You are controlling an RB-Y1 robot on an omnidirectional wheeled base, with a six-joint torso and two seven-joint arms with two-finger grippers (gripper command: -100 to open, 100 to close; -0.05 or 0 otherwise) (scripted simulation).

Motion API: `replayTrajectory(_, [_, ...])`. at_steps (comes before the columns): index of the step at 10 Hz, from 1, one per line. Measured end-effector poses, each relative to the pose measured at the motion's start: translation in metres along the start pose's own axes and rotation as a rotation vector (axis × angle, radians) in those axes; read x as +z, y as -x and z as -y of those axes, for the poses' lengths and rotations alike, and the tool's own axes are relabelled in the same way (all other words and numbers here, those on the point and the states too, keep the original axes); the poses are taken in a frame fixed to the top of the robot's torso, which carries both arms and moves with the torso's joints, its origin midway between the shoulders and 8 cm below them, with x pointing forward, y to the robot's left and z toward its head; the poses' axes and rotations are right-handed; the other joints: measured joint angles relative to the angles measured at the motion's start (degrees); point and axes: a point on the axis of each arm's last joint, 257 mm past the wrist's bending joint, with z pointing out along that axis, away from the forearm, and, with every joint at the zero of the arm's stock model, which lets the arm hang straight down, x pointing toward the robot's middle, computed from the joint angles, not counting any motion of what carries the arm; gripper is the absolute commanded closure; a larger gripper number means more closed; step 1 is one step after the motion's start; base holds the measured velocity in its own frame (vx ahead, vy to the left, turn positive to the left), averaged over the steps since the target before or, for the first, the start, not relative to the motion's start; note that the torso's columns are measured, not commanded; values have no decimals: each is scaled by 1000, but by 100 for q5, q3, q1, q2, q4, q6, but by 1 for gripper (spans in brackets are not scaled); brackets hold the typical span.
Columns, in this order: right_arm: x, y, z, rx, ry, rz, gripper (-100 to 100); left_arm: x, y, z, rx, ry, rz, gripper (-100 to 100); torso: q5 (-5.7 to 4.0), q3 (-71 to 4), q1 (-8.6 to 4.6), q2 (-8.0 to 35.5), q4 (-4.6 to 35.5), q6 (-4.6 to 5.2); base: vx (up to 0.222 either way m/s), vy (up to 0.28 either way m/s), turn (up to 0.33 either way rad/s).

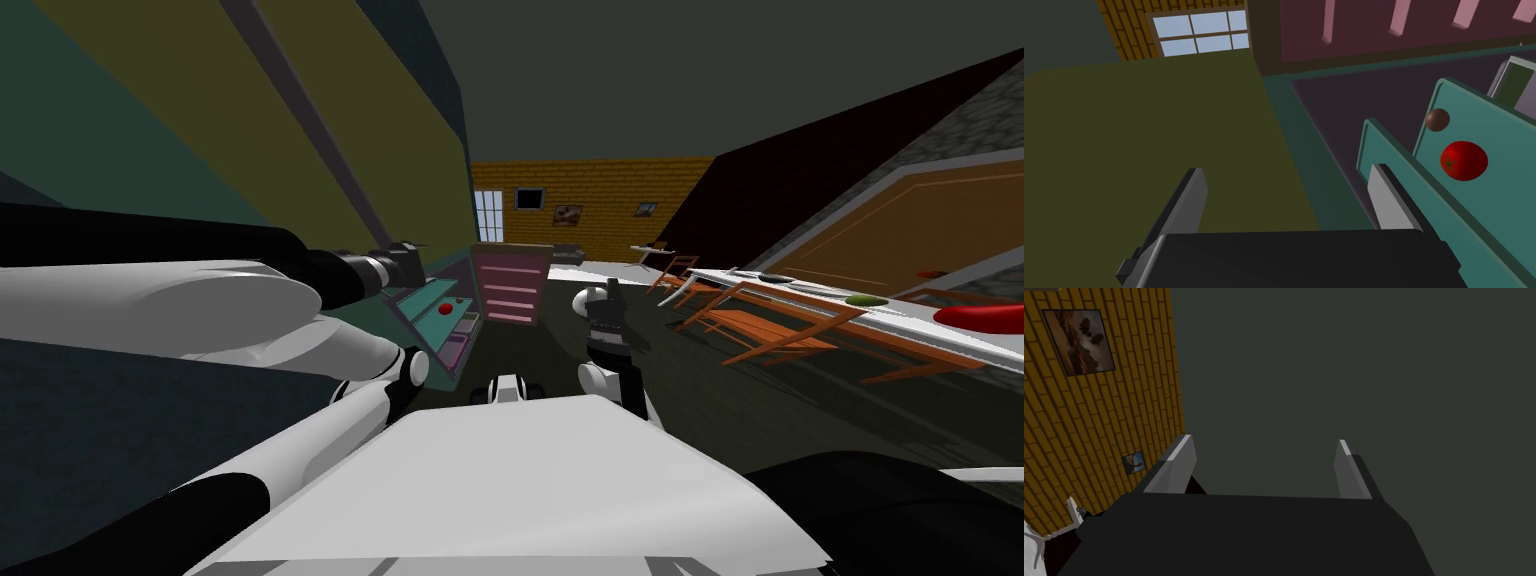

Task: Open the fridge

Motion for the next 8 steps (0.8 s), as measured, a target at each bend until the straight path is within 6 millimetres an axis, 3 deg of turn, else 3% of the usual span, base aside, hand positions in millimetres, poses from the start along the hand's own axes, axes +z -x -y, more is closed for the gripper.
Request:
replayTrajectory(1, [0, 0, 0, 0, 0, 0, 0, -1, 0, 0, 1, 2, 0, 100, 2, 10, -1, 15, -4, 9, -51, 46, 27])
replayTrajectory(4, [0, 0, 0, 0, 0, 0, 0, 8, -2, -2, -21, -9, -8, 100, 41, 54, 66, 66, 8, -29, -92, 51, -1])
replayTrajectory(5, [0, 0, 0, 0, 0, 0, 0, 8, -2, -2, -22, -12, -10, -100, 28, 39, 41, 42, 7, -17, -7, -4, -23])
replayTrajectory(8, [0, 0, 0, 0, 0, 0, 0, 22, 0, -6, -44, 11, -22, -100, 20, -5, 28, -12, -16, -3, -7, -5, 7])
